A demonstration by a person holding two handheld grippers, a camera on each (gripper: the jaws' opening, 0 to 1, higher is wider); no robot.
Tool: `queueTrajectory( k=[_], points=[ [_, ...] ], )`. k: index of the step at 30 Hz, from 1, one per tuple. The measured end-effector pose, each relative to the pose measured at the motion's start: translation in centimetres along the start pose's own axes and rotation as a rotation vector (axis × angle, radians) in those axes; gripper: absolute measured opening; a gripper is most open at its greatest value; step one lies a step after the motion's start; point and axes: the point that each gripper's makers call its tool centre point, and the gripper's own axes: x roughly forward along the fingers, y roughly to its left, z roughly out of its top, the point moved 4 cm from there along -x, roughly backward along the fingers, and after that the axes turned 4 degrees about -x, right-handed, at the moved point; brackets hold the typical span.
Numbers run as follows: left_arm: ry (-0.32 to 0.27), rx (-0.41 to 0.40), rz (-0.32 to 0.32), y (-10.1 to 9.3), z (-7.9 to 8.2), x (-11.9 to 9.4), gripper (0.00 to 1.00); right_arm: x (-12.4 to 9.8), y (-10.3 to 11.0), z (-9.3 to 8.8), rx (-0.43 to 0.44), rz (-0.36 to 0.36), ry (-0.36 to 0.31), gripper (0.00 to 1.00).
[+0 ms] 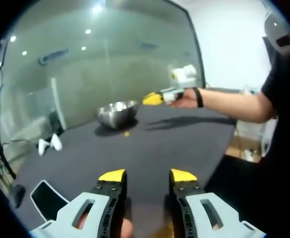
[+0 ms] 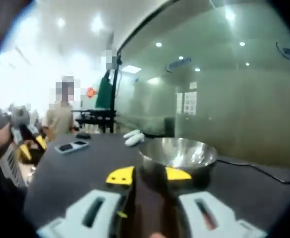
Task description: Pick up the QQ candy scattered on the table and place it into the stainless steel bowl on the table
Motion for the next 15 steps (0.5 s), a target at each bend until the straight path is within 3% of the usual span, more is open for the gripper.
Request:
queueTrajectory(
  k=[9,15],
  points=[
    [0.001,-0.003,0.0,0.0,-0.1,-0.1,0.36,0.8,1.5,-1.9,0.009,0.069,0.061,0.24],
    [0.003,-0.004,0.002,-0.1,-0.2,-0.1,0.36,2.5,2.4,-3.8,0.02,0.119,0.128,0.24]
  ],
)
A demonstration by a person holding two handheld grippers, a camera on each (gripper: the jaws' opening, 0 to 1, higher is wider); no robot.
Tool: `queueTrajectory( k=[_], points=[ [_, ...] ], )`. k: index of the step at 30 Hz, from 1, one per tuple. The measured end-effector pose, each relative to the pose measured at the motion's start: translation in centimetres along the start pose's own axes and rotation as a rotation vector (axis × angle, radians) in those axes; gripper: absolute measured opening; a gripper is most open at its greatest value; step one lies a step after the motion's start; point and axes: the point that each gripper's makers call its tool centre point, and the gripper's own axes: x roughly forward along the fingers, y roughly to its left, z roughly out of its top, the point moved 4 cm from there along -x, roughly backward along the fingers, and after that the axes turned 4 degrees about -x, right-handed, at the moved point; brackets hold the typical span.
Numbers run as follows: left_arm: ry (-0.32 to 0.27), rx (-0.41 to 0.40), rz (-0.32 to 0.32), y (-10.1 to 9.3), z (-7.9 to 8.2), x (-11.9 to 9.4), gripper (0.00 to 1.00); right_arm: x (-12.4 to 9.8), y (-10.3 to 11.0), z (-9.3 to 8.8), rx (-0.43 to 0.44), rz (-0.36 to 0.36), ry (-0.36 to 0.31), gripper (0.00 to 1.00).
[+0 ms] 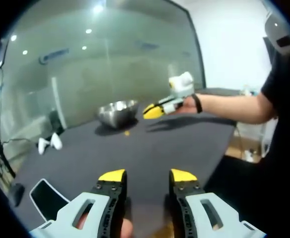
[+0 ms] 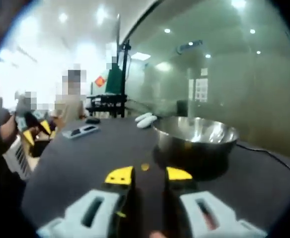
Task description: Pick up the QQ candy scattered on the table and place it into the stainless steel bowl on the table
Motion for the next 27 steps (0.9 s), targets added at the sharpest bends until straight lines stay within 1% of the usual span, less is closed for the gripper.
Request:
queueTrajectory(
  k=[3,7,10,16,20,24,27],
  points=[
    [0.001,-0.001,-0.002,-0.1,0.0,0.0,0.36,1.1,0.7,-0.4,-0.009,0.025,0.027,0.24],
    [0.0,-0.003,0.0,0.0,-0.1,0.1,0.36,2.8,1.6,-0.5,-0.017,0.052,0.056,0.24],
    [-0.001,-0.004,0.005,0.1,-0.1,0.0,0.36,4.0,1.7,-0.6,-0.026,0.059,0.082,0.24],
    [0.001,-0.008,0.014,0.5,-0.3,-0.3,0.36,5.4,2.5,-0.8,-0.031,0.091,0.109,0.24],
    [0.003,-0.016,0.025,0.8,-0.5,-0.5,0.36,6.4,2.1,-1.1,-0.036,0.094,0.122,0.24],
    [0.004,-0.021,0.031,0.9,-0.6,-0.7,0.36,6.9,2.1,-1.4,-0.037,0.087,0.135,0.22],
    [0.006,-0.022,0.032,1.0,-0.7,-0.8,0.36,7.5,1.5,-1.8,-0.032,0.081,0.145,0.22]
  ],
)
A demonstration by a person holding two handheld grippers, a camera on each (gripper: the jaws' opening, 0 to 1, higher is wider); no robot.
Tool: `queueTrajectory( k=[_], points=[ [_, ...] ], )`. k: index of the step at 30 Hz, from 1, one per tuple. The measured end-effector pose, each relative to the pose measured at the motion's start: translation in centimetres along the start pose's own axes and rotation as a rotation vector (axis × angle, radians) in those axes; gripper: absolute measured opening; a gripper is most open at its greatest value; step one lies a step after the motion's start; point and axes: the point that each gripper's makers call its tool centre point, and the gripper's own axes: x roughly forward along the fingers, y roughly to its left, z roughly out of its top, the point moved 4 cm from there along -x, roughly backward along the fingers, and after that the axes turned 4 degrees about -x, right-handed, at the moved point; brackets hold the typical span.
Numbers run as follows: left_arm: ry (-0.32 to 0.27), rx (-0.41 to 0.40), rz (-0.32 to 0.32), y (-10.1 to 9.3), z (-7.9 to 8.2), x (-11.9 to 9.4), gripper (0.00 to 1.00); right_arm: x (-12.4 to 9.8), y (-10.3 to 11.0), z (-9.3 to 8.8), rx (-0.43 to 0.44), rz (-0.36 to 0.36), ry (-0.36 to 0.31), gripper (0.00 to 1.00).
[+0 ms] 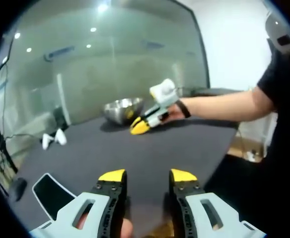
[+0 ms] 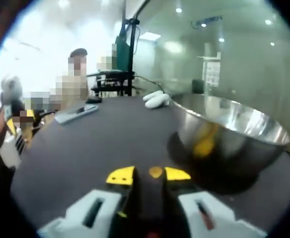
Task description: Pick up the QQ candy scattered on the table and place it into the stainless steel bowl on the table
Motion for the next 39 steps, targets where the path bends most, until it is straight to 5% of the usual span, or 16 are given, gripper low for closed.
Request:
queueTrajectory(
  k=[9,14,20,25,33,39],
  points=[
    [0.002,0.0,0.002,0.1,0.0,0.0,0.35,0.5,1.0,0.4,-0.007,-0.011,-0.006,0.11],
    [0.004,-0.001,0.001,0.1,-0.1,0.1,0.35,0.3,0.8,0.3,0.054,-0.012,-0.013,0.1],
    [0.003,-0.001,0.001,0.1,0.0,0.1,0.35,-0.6,1.3,0.6,0.026,-0.029,-0.017,0.1],
    [0.016,0.034,0.025,0.0,0.1,-0.3,0.35,-3.8,1.5,2.7,0.136,0.041,-0.214,0.1],
    [0.011,0.028,0.013,-0.1,0.1,-0.1,0.35,-8.9,-2.5,6.9,0.197,-0.117,-0.407,0.09],
    [0.003,0.036,0.008,-0.4,0.4,-0.1,0.35,-9.0,-6.3,8.0,0.226,-0.263,-0.362,0.09]
  ],
)
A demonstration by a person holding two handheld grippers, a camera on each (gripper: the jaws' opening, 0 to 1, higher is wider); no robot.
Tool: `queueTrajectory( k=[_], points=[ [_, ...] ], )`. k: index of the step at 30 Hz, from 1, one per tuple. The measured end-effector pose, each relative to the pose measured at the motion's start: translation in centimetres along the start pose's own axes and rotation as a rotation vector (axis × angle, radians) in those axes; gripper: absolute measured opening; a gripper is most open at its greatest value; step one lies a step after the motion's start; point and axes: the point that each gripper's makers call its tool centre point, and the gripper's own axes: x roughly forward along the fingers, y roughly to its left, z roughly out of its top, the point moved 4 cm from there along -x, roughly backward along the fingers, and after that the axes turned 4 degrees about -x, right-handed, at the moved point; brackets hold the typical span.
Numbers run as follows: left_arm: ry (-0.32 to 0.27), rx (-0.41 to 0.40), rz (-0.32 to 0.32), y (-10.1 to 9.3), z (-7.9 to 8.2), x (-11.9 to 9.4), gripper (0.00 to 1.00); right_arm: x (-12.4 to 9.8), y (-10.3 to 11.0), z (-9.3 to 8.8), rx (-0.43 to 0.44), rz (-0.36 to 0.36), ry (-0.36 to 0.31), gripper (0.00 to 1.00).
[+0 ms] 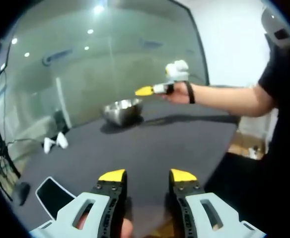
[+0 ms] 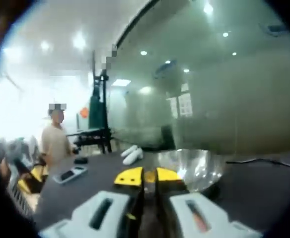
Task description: Pick up the QQ candy scattered on the table and place it into the stainless steel bowl on the table
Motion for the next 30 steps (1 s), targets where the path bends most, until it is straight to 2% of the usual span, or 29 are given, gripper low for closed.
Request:
queueTrajectory(
  k=[1,3,8,15,17,18,19,30],
  points=[
    [0.003,0.001,0.001,0.0,-0.1,0.0,0.35,0.9,-1.3,0.3,0.001,-0.039,0.016,0.09],
    [0.004,0.004,0.002,-0.1,0.0,-0.1,0.35,1.8,-2.0,0.8,-0.005,-0.058,0.01,0.09],
    [-0.007,-0.001,-0.002,-0.2,0.3,-0.2,0.35,3.2,-2.2,0.7,-0.078,-0.108,0.065,0.1],
    [-0.006,-0.004,0.001,-0.2,0.1,-0.2,0.35,3.9,-1.7,0.5,-0.066,-0.087,0.073,0.11],
    [-0.001,-0.002,-0.001,-0.2,0.0,-0.3,0.35,4.0,-1.3,0.7,-0.043,-0.041,0.048,0.17],
    [0.0,-0.001,-0.001,-0.2,0.0,-0.3,0.35,4.0,-1.2,0.7,-0.048,-0.033,0.054,0.23],
    [-0.001,0.0,-0.002,-0.2,0.1,-0.4,0.35,3.9,-1.1,0.7,-0.075,-0.033,0.054,0.23],
    [-0.01,-0.002,-0.014,-0.3,0.4,-0.1,0.35,3.1,-1.1,0.3,-0.08,-0.032,0.075,0.18]
  ],
)
